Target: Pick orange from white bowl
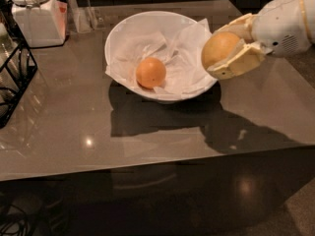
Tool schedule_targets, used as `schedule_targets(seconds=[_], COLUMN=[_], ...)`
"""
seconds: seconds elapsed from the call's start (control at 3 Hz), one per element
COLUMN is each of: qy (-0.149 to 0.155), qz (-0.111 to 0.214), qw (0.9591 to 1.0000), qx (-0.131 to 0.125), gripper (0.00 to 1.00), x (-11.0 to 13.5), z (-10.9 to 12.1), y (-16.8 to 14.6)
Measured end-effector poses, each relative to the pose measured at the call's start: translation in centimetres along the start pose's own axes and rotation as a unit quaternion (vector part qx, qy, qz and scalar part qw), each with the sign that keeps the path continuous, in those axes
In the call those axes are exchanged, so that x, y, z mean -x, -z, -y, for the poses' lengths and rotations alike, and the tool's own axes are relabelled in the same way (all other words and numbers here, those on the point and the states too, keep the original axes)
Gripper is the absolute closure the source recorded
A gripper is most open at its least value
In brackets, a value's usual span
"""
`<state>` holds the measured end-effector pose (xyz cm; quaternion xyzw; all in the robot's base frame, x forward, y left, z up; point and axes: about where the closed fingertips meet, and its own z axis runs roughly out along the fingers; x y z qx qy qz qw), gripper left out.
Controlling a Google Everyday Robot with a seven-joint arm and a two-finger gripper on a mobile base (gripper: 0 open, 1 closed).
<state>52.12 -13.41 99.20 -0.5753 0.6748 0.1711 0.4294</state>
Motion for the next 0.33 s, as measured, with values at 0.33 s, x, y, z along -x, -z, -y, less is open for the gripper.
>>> schedule_targets(seconds=[0.33], qy=[-0.01], qz=[-0.002], qw=[0.9999], qx=[-0.007], gripper=[1.0], x=[-0.88], z=[-0.18], y=[0.87])
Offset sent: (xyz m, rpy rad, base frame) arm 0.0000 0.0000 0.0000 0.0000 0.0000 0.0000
